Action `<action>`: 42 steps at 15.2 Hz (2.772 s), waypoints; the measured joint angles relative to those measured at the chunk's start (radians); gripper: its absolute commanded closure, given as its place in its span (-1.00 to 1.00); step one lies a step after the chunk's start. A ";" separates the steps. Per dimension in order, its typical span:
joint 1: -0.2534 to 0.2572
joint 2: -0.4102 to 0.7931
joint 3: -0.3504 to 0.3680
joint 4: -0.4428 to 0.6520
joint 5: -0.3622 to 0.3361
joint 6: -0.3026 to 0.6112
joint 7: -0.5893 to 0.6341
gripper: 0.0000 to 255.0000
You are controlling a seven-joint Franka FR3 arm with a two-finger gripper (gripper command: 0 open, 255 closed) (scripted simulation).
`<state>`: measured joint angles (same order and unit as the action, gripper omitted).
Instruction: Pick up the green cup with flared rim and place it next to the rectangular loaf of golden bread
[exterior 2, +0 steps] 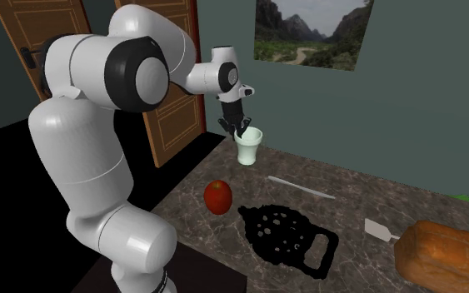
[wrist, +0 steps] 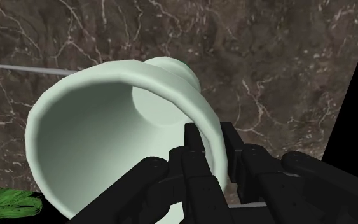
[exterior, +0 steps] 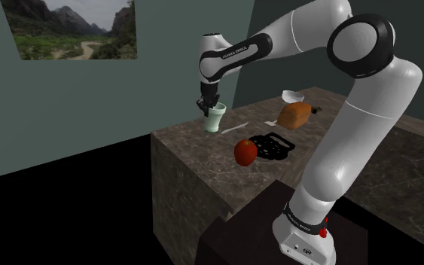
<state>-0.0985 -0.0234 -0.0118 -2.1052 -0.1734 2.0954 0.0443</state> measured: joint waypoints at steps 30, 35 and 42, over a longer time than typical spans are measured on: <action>0.001 -0.058 0.001 0.327 0.021 -0.381 -0.064 1.00; -0.042 -0.140 -0.054 0.243 0.013 -0.365 -0.157 1.00; -0.109 -0.223 -0.150 0.150 -0.009 -0.329 -0.308 1.00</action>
<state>-0.2071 -0.2460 -0.1615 -1.9556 -0.1826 1.7668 -0.2638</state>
